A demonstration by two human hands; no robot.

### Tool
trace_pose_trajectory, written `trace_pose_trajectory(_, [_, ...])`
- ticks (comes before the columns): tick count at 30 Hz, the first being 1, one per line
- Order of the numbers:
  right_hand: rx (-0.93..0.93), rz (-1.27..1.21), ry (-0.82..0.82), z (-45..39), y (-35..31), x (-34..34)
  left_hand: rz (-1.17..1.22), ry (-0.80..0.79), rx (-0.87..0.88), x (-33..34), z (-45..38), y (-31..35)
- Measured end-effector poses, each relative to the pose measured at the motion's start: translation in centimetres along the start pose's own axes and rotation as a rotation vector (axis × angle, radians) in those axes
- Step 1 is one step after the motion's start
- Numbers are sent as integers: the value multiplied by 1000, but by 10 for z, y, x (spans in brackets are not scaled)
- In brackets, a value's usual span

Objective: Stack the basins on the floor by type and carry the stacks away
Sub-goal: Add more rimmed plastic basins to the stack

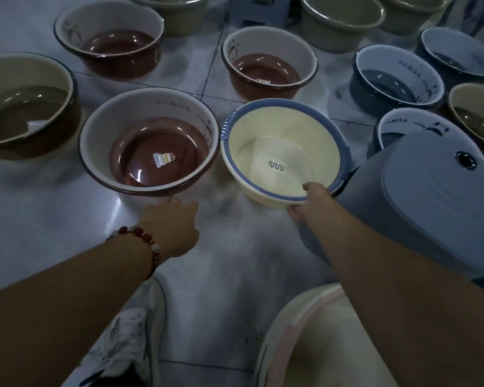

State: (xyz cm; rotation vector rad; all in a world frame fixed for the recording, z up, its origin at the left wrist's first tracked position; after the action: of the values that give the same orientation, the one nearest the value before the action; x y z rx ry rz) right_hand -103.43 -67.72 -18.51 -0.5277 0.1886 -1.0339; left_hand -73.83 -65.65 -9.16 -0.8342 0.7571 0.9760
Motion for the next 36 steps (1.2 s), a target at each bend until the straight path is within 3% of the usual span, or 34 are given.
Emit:
trace_pose_trajectory(12, [149,-68,-157,77,-27,25,-31,-26,31,-12,18,7])
trace_pose_trajectory(23, [1,90,-336,218,-120,-21,14,110,36,-94,100,-5])
trace_pose_trajectory(27, [-70,151,-327,268,-145,-80,374,94,18,-114,142,-1])
trace_pose_trajectory(31, [-119,248,-303,308,-153,-157,1135,18,-100,-138,195,16])
trace_pose_trajectory(36, [-112,282,-300,349,-143,-253,1563,-178,-61,-141,247,58])
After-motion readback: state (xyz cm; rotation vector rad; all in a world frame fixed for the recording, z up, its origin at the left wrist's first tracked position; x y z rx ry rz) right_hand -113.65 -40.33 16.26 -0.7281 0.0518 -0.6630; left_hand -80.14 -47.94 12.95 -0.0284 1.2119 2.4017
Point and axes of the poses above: each hand's wrist, its own z-axis away from the middle knuckle, its own x-axis out of the palm, y = z × x, the point moved 10 cm from there along -z, towards the middle knuckle, and after that the axes turned 14 degrees about -z, right-handed, at the moved point
